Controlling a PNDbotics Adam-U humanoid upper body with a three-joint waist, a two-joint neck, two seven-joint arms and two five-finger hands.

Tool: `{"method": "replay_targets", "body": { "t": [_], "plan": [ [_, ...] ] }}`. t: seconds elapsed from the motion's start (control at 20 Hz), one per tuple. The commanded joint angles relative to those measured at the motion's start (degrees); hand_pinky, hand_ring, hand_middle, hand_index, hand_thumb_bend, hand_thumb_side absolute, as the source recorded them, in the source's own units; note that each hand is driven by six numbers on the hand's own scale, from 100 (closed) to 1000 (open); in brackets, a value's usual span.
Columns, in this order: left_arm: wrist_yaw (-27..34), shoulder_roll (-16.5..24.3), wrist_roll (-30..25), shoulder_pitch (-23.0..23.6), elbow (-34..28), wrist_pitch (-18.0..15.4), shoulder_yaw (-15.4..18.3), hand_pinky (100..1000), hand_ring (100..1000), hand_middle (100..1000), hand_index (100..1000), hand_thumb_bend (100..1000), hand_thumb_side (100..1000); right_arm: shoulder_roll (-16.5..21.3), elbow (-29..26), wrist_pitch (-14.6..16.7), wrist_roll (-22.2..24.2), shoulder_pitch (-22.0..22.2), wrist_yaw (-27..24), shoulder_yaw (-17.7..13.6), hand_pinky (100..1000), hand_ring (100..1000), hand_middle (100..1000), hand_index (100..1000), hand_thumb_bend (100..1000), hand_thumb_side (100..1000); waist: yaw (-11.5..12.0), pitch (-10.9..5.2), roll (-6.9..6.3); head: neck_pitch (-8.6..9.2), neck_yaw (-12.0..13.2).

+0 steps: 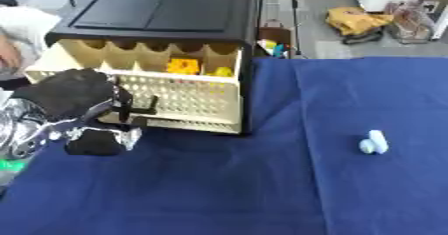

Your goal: Pick up objects from table and place into drawer.

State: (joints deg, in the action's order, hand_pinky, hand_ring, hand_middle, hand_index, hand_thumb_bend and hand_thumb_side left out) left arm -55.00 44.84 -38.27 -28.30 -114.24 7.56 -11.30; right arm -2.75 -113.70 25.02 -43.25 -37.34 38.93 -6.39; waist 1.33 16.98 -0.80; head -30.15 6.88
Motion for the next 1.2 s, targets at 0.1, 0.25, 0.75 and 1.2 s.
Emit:
{"method": "replay_targets", "body": {
  "t": [0.1,0.25,0.75,1.2],
  "plan": [
    [0.3,1.1,0.3,0.4,-0.3,-0.7,-0.2,100,100,169,508,100,724,0.6,-0.9,0.8,-1.0,-1.0,0.4,-0.2,699,732,576,715,100,975,0.1,-0.87,-0.05,0.4,0.1],
    [0.5,1.4,0.7,0.7,-0.3,-1.1,-0.1,100,100,168,501,100,724,0.6,-0.9,0.7,-1.0,-1.0,0.4,-0.2,699,732,576,715,100,974,0.2,-0.92,-0.04,0.39,0.1],
    [0.8,1.6,1.5,2.0,-0.3,-1.7,0.1,100,100,168,491,100,728,0.5,-0.9,0.7,-1.1,-1.0,0.6,-0.2,700,732,577,715,100,975,0.5,-1.03,0.09,0.38,-0.1],
    [2.4,1.7,2.2,2.1,-0.3,-2.0,0.4,100,100,163,694,100,740,0.4,-0.9,0.8,-1.1,-1.2,0.7,-0.1,701,731,577,713,100,977,0.7,-1.1,0.28,0.59,-0.1]
  ]
}}
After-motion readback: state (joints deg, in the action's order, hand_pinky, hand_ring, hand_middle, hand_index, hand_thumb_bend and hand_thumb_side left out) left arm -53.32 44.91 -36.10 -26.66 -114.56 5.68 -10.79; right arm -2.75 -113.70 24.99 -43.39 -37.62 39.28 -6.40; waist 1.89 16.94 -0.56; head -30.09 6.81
